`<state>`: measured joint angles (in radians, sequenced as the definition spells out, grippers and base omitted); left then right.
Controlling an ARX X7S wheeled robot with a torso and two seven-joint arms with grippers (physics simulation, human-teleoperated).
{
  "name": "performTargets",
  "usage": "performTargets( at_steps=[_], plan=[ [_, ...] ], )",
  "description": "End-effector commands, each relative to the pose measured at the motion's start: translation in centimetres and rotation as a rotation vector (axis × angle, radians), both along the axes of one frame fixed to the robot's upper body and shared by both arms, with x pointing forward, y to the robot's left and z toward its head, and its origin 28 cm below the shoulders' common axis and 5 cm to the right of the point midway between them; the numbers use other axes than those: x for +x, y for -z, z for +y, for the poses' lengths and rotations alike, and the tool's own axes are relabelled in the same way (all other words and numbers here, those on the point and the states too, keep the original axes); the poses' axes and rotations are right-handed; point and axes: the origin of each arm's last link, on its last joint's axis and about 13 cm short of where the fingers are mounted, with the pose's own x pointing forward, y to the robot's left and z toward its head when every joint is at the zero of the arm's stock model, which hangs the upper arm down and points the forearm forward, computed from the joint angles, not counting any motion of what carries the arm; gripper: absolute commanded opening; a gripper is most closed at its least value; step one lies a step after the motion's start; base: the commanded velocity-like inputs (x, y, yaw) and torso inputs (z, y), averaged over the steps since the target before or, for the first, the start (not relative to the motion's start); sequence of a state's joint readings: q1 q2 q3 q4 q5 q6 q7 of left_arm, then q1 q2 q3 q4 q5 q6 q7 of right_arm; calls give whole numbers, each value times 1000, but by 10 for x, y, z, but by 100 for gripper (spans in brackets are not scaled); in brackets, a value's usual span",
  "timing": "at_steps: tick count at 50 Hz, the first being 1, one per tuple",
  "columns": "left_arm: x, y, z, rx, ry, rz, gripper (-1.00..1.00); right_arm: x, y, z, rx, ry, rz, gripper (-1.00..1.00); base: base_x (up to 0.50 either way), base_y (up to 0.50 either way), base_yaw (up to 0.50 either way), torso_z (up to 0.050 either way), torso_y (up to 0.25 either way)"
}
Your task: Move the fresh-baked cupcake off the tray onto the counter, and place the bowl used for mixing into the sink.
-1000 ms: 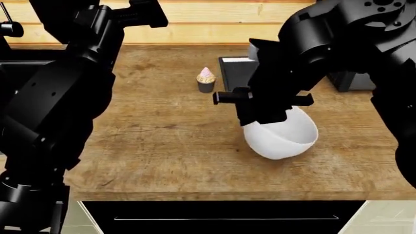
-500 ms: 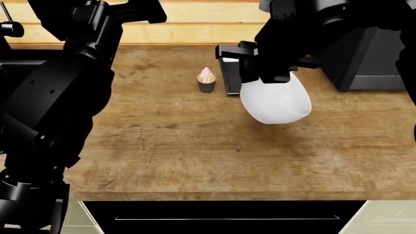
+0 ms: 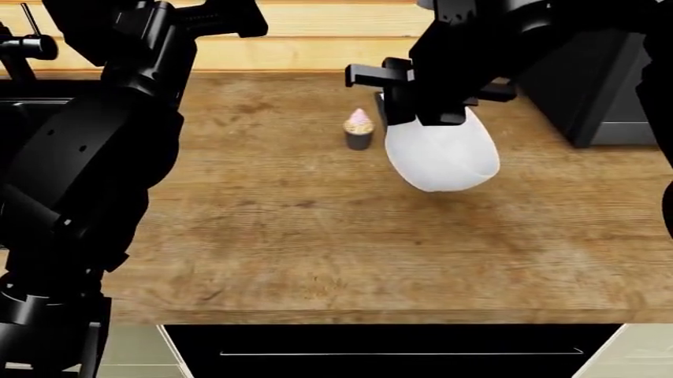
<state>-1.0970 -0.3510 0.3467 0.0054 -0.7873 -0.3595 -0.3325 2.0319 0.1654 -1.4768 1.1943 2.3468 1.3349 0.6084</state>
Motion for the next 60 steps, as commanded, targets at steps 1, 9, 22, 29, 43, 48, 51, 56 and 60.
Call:
performTargets(
  at_steps=[1,9,22,29,43,48,51,56,60],
  plan=[
    [0,0,0,0,-1,1,100,0,-2,1,4,-6,-7,-100,0,129,0,0,0],
    [0,0,0,-2,0,-1,100,1,-3,1,2,-7,-11,-100,0,130,0,0,0],
    [1,1,0,-3,-1,2,100,2,-1,2,0,-8,-6,-100,0,143,0,0,0],
    [0,1,0,-2,2,1,100,2,-2,1,3,-9,-7,-100,1,242,0,0,0],
    [0,1,0,-1,2,1,100,2,-2,1,7,-13,-5,-100,1,239,0,0,0],
    [0,1,0,-1,4,3,100,2,-2,2,6,-15,-5,-100,0,169,0,0,0],
    [0,1,-1,-1,5,2,100,1,-3,2,4,-14,-7,-100,0,164,0,0,0],
    [1,1,-1,1,5,4,100,2,-2,2,7,-15,-6,-100,0,162,0,0,0],
    [1,1,-1,1,4,4,100,2,-2,1,8,-17,-5,-100,0,163,0,0,0]
  ],
)
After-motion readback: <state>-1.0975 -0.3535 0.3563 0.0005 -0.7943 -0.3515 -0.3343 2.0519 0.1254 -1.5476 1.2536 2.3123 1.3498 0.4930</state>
